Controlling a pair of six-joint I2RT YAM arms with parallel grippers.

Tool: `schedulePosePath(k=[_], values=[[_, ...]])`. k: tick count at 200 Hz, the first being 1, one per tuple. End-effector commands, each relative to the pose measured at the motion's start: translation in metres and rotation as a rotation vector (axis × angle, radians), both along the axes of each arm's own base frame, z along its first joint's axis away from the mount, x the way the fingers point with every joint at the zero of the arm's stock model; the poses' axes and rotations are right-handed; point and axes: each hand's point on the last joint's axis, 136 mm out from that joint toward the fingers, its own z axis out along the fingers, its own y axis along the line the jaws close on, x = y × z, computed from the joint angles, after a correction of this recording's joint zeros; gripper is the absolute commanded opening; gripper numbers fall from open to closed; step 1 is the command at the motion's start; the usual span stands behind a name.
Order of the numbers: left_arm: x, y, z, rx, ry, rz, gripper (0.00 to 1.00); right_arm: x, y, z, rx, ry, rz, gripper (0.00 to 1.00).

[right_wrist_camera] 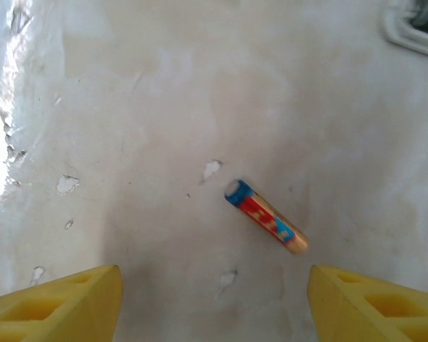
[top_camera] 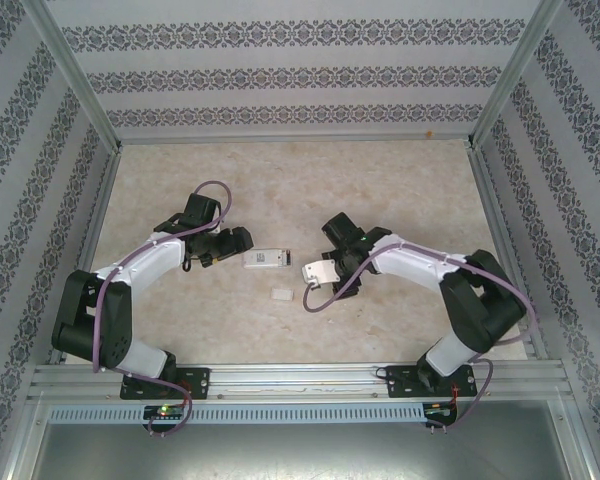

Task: Load the batteries into the remote control

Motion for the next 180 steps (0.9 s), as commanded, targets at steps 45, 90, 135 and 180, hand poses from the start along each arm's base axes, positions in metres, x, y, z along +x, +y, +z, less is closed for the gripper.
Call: schedulePosePath(k=[45, 90, 135, 180], values=[[0.0, 0.003, 0.001, 0.015, -0.015, -0.012, 0.85, 0.019, 0.018, -0.009, 0.01, 0.011, 0.152, 0.63], [0.002, 0.002, -0.001, 0.014, -0.011, -0.013, 0.85, 0.027, 0.013, -0.019, -0.027, 0.012, 0.154, 0.5], [0.004, 0.001, -0.003, 0.012, -0.008, -0.013, 0.85, 0.028, 0.006, -0.035, -0.087, 0.032, 0.164, 0.29], [0.005, -0.001, -0.004, 0.003, -0.007, -0.017, 0.85, 0.03, 0.018, -0.03, -0.092, 0.023, 0.064, 0.07]])
